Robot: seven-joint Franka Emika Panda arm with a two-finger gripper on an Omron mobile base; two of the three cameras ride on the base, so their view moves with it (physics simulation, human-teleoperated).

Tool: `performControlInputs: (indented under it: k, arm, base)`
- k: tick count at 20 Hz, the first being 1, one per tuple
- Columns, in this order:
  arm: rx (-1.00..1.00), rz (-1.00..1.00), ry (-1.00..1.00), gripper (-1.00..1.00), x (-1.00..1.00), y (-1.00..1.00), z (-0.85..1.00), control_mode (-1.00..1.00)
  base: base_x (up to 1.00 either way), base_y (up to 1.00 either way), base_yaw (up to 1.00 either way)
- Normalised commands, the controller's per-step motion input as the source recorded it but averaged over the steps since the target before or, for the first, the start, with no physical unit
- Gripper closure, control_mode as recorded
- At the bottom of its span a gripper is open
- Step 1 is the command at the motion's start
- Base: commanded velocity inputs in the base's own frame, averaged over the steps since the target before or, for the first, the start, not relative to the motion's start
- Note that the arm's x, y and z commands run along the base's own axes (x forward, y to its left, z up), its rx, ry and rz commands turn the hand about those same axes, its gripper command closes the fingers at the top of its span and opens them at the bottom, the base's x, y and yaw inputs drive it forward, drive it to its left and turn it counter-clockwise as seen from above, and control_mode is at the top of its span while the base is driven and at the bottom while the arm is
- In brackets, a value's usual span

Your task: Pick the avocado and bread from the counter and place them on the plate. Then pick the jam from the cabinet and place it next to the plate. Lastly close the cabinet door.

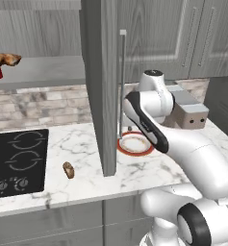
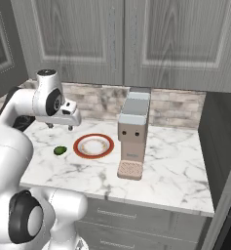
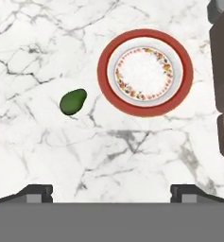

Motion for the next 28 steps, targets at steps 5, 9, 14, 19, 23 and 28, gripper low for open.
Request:
performControlInputs:
  k: [5, 9, 14, 19, 23, 28]
  arm:
    - [0.00, -0.01, 0.00, -1.00, 0.14, 0.31, -0.28, -1.00]
    - [0.00, -0.01, 0.00, -1.00, 0.11, 0.28, -0.31, -1.00]
    - [0.00, -0.02, 0.00, -1.00, 0.13, 0.27, -0.32, -1.00]
    - [0.01, -0.03, 0.00, -1.00, 0.12, 0.22, -0.31, -1.00]
    - [0.00, -0.04, 0.00, -1.00, 0.09, 0.20, -0.27, -1.00]
    - [0.00, -0.04, 0.00, -1.00, 0.10, 0.16, -0.24, -1.00]
  base:
    - [0.00, 0.00, 0.00]
    - [0.00, 0.00, 0.00]
    - [0.00, 0.00, 0.00]
    - [0.00, 0.00, 0.00]
    - [0.00, 0.00, 0.00]
    - [0.00, 0.00, 0.00]
